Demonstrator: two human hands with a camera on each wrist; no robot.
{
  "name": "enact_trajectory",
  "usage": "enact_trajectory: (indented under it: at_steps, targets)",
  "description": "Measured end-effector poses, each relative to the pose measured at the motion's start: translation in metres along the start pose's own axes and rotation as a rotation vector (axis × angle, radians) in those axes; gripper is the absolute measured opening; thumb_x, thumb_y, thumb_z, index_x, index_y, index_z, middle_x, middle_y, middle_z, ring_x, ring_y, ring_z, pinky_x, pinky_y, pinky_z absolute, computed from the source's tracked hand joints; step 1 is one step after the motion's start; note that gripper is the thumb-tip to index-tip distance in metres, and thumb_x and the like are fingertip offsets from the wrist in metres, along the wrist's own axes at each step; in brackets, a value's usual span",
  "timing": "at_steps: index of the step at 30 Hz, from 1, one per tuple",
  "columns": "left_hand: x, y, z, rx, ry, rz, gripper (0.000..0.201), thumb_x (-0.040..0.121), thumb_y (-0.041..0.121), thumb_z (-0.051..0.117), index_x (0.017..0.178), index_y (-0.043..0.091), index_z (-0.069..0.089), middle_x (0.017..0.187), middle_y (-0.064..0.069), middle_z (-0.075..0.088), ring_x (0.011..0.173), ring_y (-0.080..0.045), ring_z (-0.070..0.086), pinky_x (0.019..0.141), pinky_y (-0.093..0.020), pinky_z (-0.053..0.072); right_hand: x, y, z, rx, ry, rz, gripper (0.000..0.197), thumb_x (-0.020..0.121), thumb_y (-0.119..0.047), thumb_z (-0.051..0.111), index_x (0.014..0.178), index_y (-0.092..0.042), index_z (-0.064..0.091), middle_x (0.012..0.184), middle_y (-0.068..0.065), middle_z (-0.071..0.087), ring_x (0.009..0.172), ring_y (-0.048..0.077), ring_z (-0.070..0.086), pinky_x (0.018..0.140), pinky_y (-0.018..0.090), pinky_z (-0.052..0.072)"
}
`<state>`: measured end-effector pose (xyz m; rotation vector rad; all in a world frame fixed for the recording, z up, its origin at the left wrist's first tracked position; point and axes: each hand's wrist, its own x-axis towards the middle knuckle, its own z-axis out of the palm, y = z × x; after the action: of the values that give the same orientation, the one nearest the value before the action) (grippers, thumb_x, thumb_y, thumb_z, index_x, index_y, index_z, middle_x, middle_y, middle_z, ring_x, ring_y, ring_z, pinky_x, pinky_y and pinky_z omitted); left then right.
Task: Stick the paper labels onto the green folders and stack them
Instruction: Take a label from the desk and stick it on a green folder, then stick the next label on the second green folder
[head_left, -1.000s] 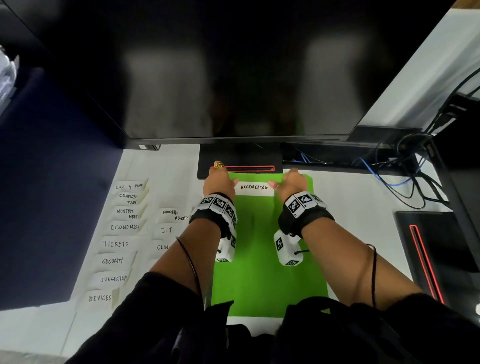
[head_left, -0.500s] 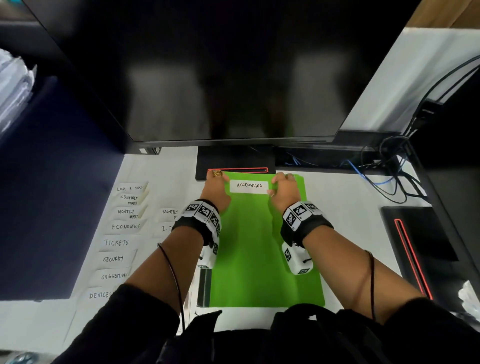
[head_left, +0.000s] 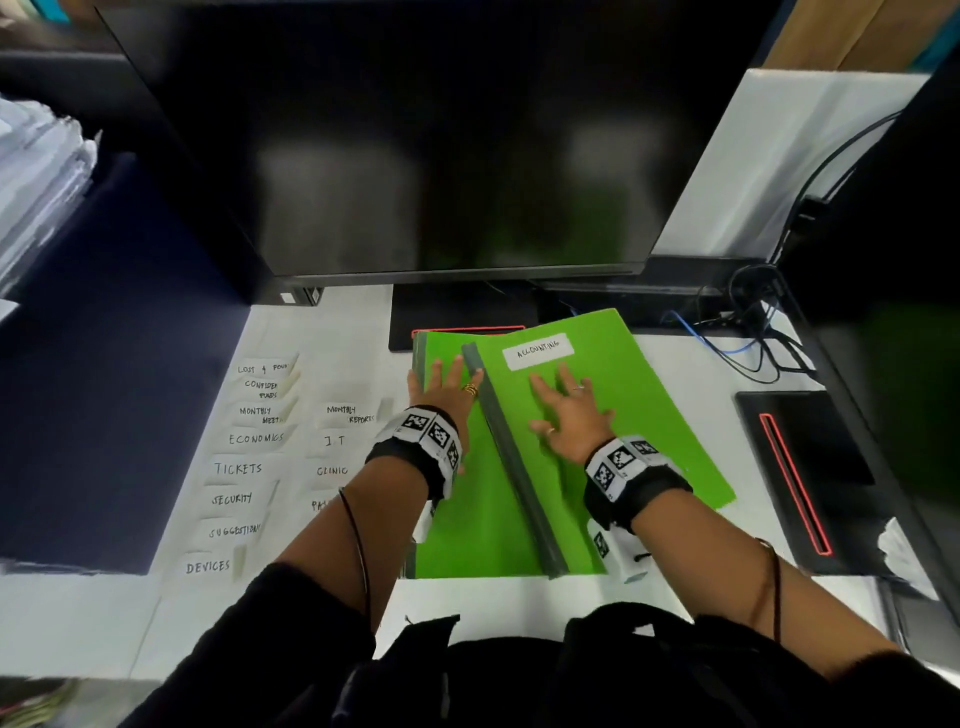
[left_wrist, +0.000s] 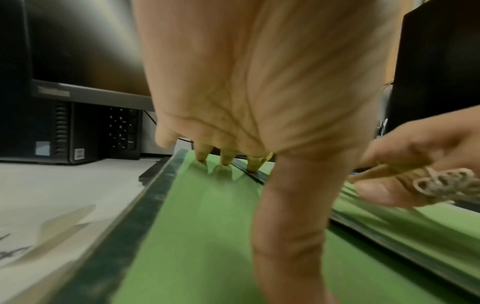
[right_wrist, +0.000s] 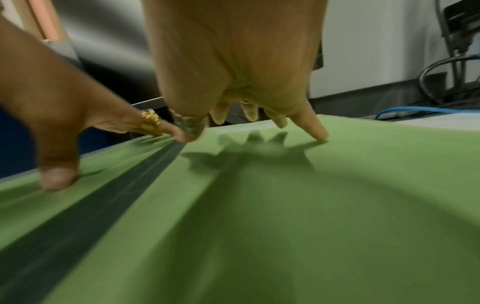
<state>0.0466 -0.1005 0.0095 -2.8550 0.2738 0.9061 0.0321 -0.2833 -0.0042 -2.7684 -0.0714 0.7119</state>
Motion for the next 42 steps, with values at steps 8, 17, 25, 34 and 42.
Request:
enact_trajectory:
  at_steps: [8, 17, 25, 34, 42]
  targets:
    - [0.01, -0.014, 0.02, 0.002, -0.012, 0.034, 0.145, 0.05, 0.05, 0.086, 0.147, 0.027, -0.02, 0.153, -0.002, -0.03, 0.143, -0.031, -0.021, 0.103, -0.073, -0.002, -0.005, 0.013, 0.019, -0.04, -0.019, 0.237, 0.084, 0.084, -0.07, 0.037, 0.146, -0.041, -0.012, 0.155, 0.003, -0.026, 0.14, 0.046, -0.018, 0.099, 0.078, 0.011]
    - [0.007, -0.009, 0.015, 0.01, -0.031, 0.005, 0.139, 0.058, 0.043, 0.086, 0.148, 0.025, -0.018, 0.154, -0.004, -0.028, 0.143, -0.032, -0.019, 0.104, -0.073, 0.0, 0.017, 0.059, 0.009, -0.009, -0.022, 0.413, 0.08, 0.094, -0.033, 0.05, 0.15, -0.026, -0.005, 0.156, 0.015, -0.018, 0.142, 0.045, -0.011, 0.108, 0.069, 0.012]
    - [-0.002, -0.006, 0.01, -0.006, -0.031, 0.0, 0.135, 0.061, 0.037, 0.086, 0.149, 0.024, -0.016, 0.155, -0.005, -0.027, 0.143, -0.033, -0.019, 0.105, -0.071, 0.0, 0.006, 0.076, 0.014, -0.074, -0.058, 0.463, 0.079, 0.092, -0.014, 0.048, 0.151, -0.021, -0.005, 0.156, 0.017, -0.017, 0.143, 0.045, -0.005, 0.11, 0.066, 0.013]
    - [-0.015, -0.018, 0.003, -0.07, 0.123, 0.01, 0.13, 0.051, 0.051, 0.086, 0.15, 0.019, 0.008, 0.152, -0.013, 0.01, 0.144, -0.034, 0.003, 0.116, -0.056, 0.011, 0.021, -0.021, -0.012, 0.002, 0.229, 0.072, 0.06, 0.094, -0.014, 0.048, 0.148, -0.016, 0.023, 0.158, 0.014, 0.007, 0.145, 0.034, 0.009, 0.117, 0.049, 0.019]
    - [-0.044, -0.09, 0.032, -0.265, 0.193, -0.373, 0.087, 0.076, 0.046, 0.072, 0.14, 0.009, 0.025, 0.135, -0.014, 0.031, 0.127, -0.03, 0.032, 0.098, -0.041, 0.041, 0.04, -0.127, -0.003, 0.001, 0.275, -0.436, 0.033, 0.091, -0.019, 0.053, 0.124, -0.017, 0.057, 0.129, 0.006, 0.053, 0.121, 0.026, 0.043, 0.101, 0.036, 0.036]
